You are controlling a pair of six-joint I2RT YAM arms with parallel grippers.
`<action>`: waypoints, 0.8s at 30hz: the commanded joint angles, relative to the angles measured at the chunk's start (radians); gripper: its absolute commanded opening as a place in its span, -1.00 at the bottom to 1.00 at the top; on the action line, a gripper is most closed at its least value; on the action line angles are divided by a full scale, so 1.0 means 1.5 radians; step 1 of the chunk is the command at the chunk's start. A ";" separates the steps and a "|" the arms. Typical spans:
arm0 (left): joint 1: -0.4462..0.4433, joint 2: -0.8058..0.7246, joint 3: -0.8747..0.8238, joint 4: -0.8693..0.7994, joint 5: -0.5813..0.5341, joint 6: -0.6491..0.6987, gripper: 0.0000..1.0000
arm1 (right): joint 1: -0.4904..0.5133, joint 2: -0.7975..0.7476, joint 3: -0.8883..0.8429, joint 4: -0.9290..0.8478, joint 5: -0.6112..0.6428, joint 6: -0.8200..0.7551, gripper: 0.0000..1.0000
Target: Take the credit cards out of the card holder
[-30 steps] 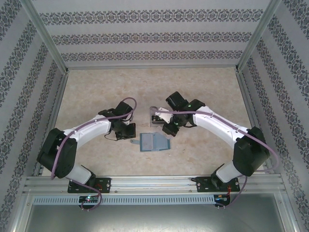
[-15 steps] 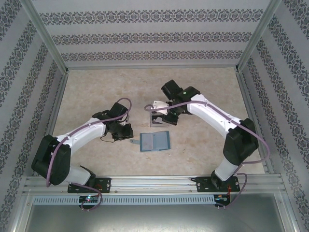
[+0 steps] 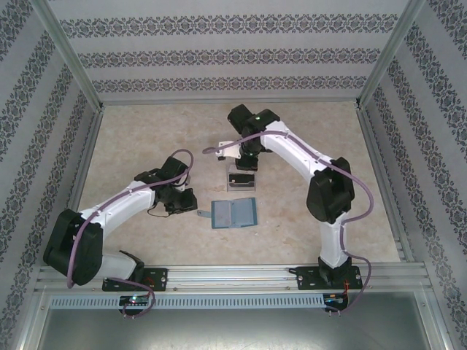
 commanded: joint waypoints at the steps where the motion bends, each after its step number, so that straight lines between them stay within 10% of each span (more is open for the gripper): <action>1: 0.013 -0.012 -0.003 -0.026 -0.012 0.008 -0.67 | -0.008 0.042 0.064 -0.064 0.011 -0.032 -0.87; 24: 0.031 0.027 0.017 -0.025 -0.008 0.016 -0.65 | -0.018 0.171 0.176 -0.158 -0.039 -0.070 -0.82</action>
